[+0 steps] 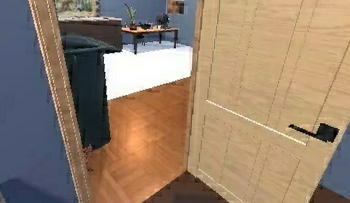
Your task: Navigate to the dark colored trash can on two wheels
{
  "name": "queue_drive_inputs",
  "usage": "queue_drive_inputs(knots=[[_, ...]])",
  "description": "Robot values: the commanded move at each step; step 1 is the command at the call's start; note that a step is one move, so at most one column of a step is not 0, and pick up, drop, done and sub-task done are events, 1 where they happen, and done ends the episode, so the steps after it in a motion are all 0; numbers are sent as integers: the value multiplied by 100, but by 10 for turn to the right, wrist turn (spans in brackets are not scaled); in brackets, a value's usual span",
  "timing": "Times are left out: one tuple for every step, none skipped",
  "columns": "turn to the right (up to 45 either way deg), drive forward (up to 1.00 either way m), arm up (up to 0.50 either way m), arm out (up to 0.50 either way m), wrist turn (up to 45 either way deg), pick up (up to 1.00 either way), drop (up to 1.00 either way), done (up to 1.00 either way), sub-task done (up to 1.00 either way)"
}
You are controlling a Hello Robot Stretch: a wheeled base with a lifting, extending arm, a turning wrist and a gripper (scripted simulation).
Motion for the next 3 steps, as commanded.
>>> queue_drive_inputs(knots=[[-90, 0, 0, 0, 0, 0, 0, 0, 0], [0, 90, 0, 0, 0, 0, 0, 0, 0], [-300, 0, 0, 0, 0, 0, 0, 0, 0]])
